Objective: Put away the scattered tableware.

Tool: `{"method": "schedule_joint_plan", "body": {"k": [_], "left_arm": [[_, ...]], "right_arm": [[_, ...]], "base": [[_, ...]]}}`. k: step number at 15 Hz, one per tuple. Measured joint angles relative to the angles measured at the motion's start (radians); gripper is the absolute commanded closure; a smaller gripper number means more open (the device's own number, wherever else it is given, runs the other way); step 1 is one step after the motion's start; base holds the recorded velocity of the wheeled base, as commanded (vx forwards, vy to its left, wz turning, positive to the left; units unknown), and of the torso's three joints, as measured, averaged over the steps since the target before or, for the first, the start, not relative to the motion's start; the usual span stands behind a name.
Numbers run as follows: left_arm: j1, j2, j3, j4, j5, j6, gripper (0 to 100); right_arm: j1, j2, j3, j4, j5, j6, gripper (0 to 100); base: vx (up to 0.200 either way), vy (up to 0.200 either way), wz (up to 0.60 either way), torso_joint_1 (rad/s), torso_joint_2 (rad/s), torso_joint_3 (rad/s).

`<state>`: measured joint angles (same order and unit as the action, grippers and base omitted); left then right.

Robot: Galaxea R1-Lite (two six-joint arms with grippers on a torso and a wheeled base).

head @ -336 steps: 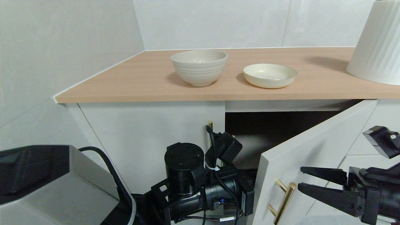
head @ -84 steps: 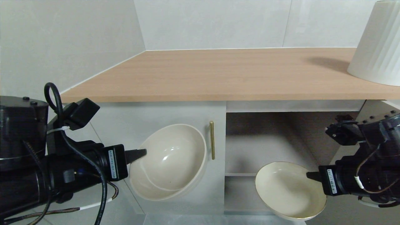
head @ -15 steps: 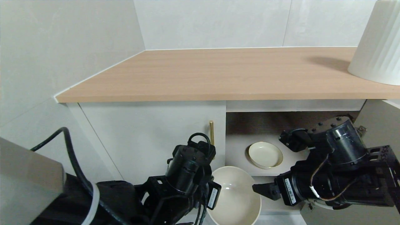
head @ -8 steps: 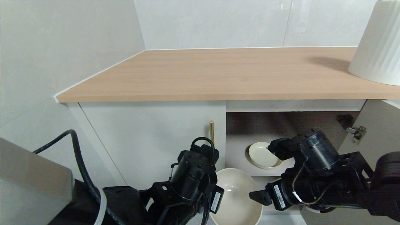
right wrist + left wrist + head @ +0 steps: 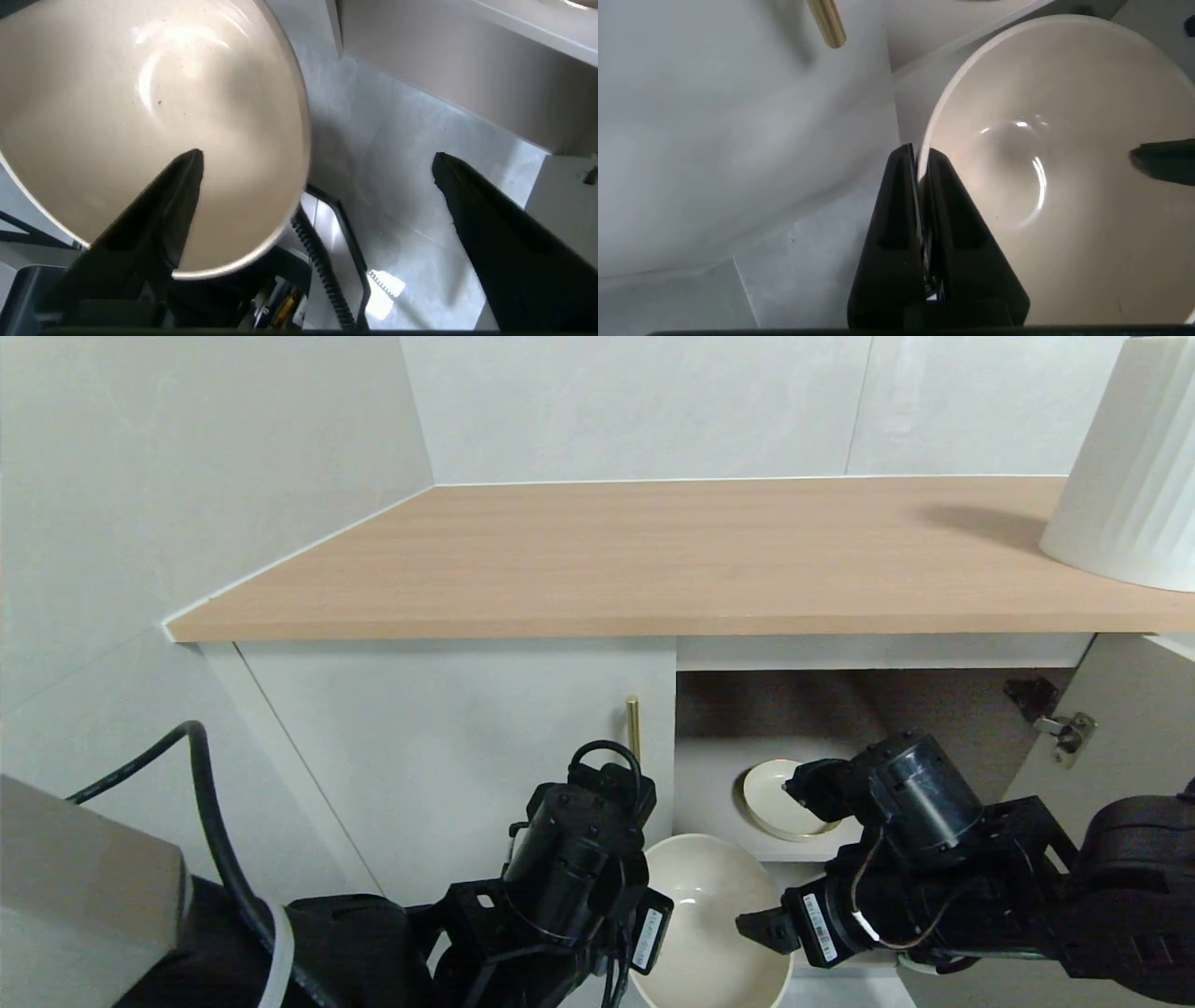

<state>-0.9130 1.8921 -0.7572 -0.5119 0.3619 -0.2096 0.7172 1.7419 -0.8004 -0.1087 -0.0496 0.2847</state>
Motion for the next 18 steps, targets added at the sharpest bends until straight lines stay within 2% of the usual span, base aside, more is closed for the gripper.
{"method": "schedule_joint_plan", "body": {"k": [9, 13, 14, 18], "left_arm": [[-0.012, -0.004, 0.0, 0.0, 0.0, 0.0, 100], [-0.011, -0.003, 0.0, 0.002, 0.0, -0.013, 100], [-0.011, -0.003, -0.001, 0.002, -0.001, -0.013, 0], [-0.011, -0.004, -0.001, 0.002, 0.003, -0.015, 0]], "right_arm": [[0.004, 0.009, 0.001, -0.006, 0.001, 0.003, 100], [0.005, 0.009, 0.001, -0.006, 0.002, 0.002, 100], [0.005, 0.009, 0.002, -0.006, 0.001, 0.002, 100], [0.005, 0.009, 0.005, -0.005, 0.002, 0.002, 100]], "base": [[0.0, 0.0, 0.0, 0.0, 0.0, 0.0], [0.0, 0.0, 0.0, 0.0, 0.0, 0.0], [0.0, 0.0, 0.0, 0.0, 0.0, 0.0], [0.0, 0.0, 0.0, 0.0, 0.0, 0.0]]}}
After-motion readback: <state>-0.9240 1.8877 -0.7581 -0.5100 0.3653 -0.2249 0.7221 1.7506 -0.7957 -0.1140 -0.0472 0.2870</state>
